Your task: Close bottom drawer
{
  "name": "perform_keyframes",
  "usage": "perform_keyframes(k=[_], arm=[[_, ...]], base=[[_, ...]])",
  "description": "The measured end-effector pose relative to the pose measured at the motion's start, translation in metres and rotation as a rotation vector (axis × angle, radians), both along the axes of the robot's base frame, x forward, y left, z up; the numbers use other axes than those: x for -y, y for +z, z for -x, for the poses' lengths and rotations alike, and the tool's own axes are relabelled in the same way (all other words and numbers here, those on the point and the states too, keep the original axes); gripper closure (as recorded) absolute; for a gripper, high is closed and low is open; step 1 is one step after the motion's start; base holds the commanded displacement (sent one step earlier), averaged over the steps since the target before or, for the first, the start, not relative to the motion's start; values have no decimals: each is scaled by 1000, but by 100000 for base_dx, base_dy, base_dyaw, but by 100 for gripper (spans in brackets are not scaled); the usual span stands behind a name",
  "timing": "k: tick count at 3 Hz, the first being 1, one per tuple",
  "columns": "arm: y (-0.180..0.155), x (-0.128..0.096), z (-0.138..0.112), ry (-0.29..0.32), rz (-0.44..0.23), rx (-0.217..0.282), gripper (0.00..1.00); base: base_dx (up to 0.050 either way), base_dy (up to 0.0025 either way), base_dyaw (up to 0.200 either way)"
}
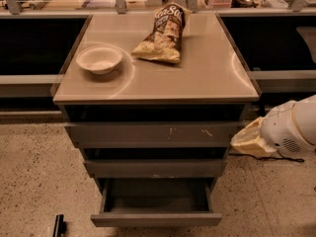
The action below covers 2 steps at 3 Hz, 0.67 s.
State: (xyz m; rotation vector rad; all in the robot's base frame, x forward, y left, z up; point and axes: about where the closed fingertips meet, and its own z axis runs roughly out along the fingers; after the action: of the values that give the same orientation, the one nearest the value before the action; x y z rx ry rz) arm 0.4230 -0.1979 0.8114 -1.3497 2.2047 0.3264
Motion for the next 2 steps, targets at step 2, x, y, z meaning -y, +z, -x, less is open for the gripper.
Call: perform_keyframes(k=[2], arm=[[-62,1,-3,-76,-78,-15,100]], base=[[0,0,0]])
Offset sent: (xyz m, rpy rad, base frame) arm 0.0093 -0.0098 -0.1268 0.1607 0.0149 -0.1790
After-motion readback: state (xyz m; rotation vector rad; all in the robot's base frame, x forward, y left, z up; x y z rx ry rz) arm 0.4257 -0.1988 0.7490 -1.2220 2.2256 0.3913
